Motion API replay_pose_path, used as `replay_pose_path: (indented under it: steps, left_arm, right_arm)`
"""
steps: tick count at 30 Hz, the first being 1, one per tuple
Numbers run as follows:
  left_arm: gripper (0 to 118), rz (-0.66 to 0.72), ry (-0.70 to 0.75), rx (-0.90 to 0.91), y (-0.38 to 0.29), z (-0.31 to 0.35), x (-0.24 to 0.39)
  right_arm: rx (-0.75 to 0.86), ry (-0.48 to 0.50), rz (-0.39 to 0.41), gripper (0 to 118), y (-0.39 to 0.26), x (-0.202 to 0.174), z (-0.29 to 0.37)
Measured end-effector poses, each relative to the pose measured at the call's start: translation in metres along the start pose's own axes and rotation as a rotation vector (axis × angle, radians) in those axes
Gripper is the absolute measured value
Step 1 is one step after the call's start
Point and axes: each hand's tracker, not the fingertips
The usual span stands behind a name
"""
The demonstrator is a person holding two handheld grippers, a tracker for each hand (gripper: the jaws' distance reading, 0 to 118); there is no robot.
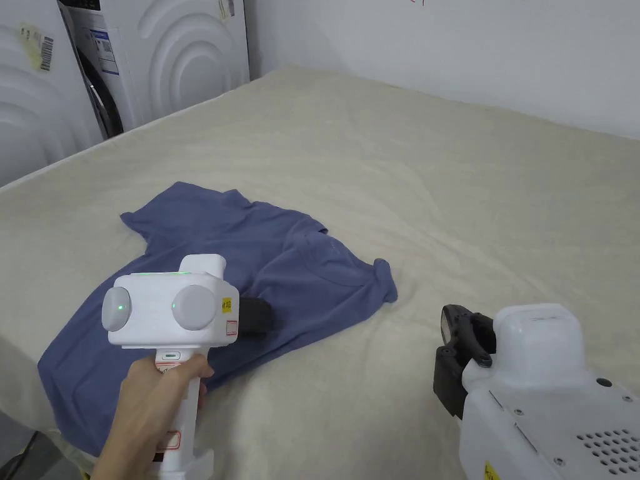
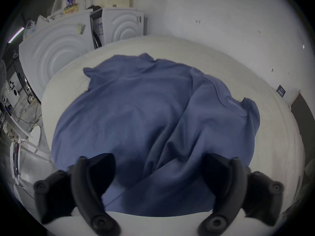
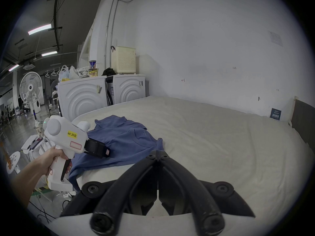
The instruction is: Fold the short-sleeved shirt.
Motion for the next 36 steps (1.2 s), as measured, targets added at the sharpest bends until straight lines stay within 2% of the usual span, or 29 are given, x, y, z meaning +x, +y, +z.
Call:
replay_pose_path:
  steps: [3,4,7,9,10,11,13,21,27,32,36]
  left_arm:
    - [90,0.016,0.022,-0.011,0.003,-0.004,0.002]
    - [82,0.014,0.038,-0.031,0.007,-0.004,0.005]
    - [74,-0.001,0.04,-0.03,0.008,0.003,0.005]
    - [49,-0.018,0.046,-0.022,0.007,0.009,0.003]
    - [32,-0.009,0.042,-0.024,0.007,0.011,0.001]
    - [21,0.004,0.045,-0.025,0.007,0.012,-0.001]
    - [13,0.016,0.03,-0.026,0.008,0.014,-0.006]
    - [7,0.06,-0.035,0.001,0.013,0.035,-0.01]
    - [7,-0.009,0.034,0.093,0.03,0.077,0.005]
    - [7,-0.052,-0.01,0.201,0.055,0.129,0.027]
    - [7,-0.166,-0.034,0.284,0.077,0.174,0.067]
  right_arm:
    - [-0.011,0.006,-0.016,0,-0.001,0.001,-0.002]
    - [-0.015,0.011,-0.022,0,-0.002,0.002,-0.002]
    - [-0.017,0.011,-0.022,0,-0.002,0.003,-0.001]
    - [-0.018,0.007,-0.021,0,-0.003,0.003,0.0]
    - [-0.019,0.007,-0.023,0,-0.003,0.004,0.0]
    - [-0.02,0.007,-0.028,0,-0.003,0.005,0.0]
    - [-0.019,0.006,-0.04,0,-0.003,0.007,0.001]
    - [-0.005,-0.017,-0.07,0,0.0,0.017,0.01]
    - [0.04,-0.059,-0.086,0,0.009,0.033,0.031]
    - [0.095,-0.119,-0.129,0,0.018,0.055,0.054]
    - [0.136,-0.172,-0.172,0,0.023,0.077,0.079]
